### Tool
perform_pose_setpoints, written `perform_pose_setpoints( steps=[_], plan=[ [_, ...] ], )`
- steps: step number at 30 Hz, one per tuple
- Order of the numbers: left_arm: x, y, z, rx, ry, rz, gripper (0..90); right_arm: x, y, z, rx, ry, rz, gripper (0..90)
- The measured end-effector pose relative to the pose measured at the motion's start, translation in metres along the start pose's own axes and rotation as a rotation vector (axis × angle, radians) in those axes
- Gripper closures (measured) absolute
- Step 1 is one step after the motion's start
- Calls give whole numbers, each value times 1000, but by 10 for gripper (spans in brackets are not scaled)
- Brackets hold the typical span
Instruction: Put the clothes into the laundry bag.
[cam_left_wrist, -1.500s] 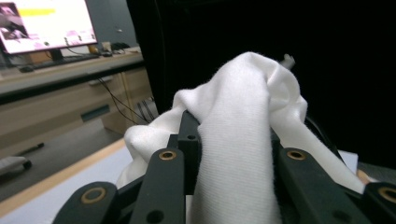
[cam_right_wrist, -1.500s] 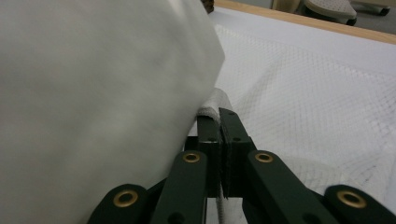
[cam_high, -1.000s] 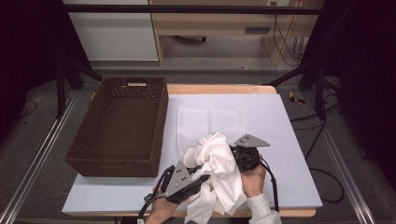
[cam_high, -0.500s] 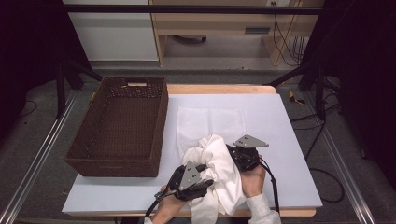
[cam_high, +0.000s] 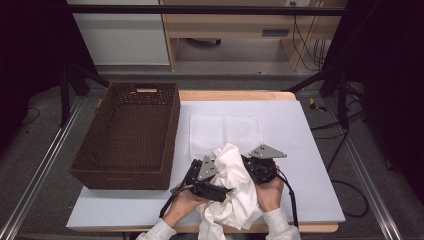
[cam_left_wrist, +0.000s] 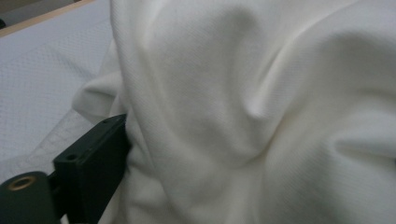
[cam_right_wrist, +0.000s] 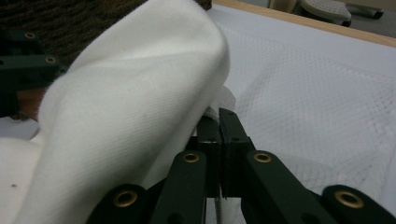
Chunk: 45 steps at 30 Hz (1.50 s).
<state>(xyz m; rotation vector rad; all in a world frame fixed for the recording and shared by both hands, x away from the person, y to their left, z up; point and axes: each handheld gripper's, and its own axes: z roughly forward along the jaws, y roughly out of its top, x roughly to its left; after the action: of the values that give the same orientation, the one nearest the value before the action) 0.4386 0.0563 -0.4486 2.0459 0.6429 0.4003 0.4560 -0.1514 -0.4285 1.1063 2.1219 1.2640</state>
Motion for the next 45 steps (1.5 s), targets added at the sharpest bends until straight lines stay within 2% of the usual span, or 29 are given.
perform_pose_setpoints(
  steps=[2, 3, 4, 6, 9, 10, 13, 14, 16, 19, 21, 23, 24, 26, 29, 31, 33, 35, 38, 40, 42, 43, 45],
  plan=[
    [1, -2, 0, 10, 1, -18, 165, 0, -1, 1, 3, -3, -1, 892],
    [0, -3, -1, 23, 7, -17, 245, 0, -1, 2, 2, 1, 5, 892],
    [-2, -5, -1, 29, 28, 4, 336, 0, 0, 3, 4, 2, 6, 892],
    [-5, -7, -3, 26, 53, 8, 530, 2, 0, 4, 10, -7, 8, 892],
    [-14, -11, -11, -13, 74, 42, 618, 0, -1, 4, 9, -16, 19, 892],
    [-18, -11, -15, -27, 58, 59, 630, -2, -1, 4, 6, -21, 31, 891],
    [-33, -10, -23, -26, -18, 115, 637, -5, 0, 1, -16, -19, 62, 892],
    [-37, -10, -22, -14, -23, 135, 637, -6, 1, 0, -26, -14, 75, 892],
    [-40, -9, -14, 16, -24, 136, 637, -4, 3, -3, -44, -13, 72, 892],
    [-34, -7, -2, 70, -51, 101, 637, 1, 7, -8, -69, -16, 34, 892],
    [-29, -5, 4, 91, -44, 68, 638, 3, 9, -9, -76, -31, 13, 892],
    [-27, -4, 9, 119, -42, 51, 638, 3, 8, -9, -82, -35, 12, 892],
    [-24, -3, 12, 140, -58, 34, 638, 3, 8, -10, -88, -40, 8, 893],
    [-21, -3, 14, 153, -87, 10, 638, 4, 8, -11, -101, -42, 7, 892],
    [-23, -6, 11, 115, -79, 35, 626, 5, 8, -12, -107, -36, 6, 892],
    [-22, -5, 5, 89, -80, 16, 573, 3, 6, -10, -97, -36, 2, 892],
    [-20, -2, -4, 69, -71, 8, 451, 0, 4, -9, -90, -36, 6, 891],
    [-16, 3, -14, 56, -36, -6, 310, -2, 2, -10, -83, -33, 18, 891],
    [-6, 8, -18, 64, 4, 16, 182, -4, 1, -11, -80, -23, 22, 891],
    [3, 9, -9, 85, -20, -5, 111, -2, 2, -10, -79, -21, 15, 891],
    [12, 9, 4, 107, -56, -62, 60, 0, 3, -10, -78, -16, 5, 891],
    [14, 7, 10, 111, -72, -77, 54, 1, 3, -9, -80, -14, -4, 892],
    [14, -1, 17, 96, -90, -75, 85, 2, 3, -9, -72, -16, -6, 892]
  ],
)
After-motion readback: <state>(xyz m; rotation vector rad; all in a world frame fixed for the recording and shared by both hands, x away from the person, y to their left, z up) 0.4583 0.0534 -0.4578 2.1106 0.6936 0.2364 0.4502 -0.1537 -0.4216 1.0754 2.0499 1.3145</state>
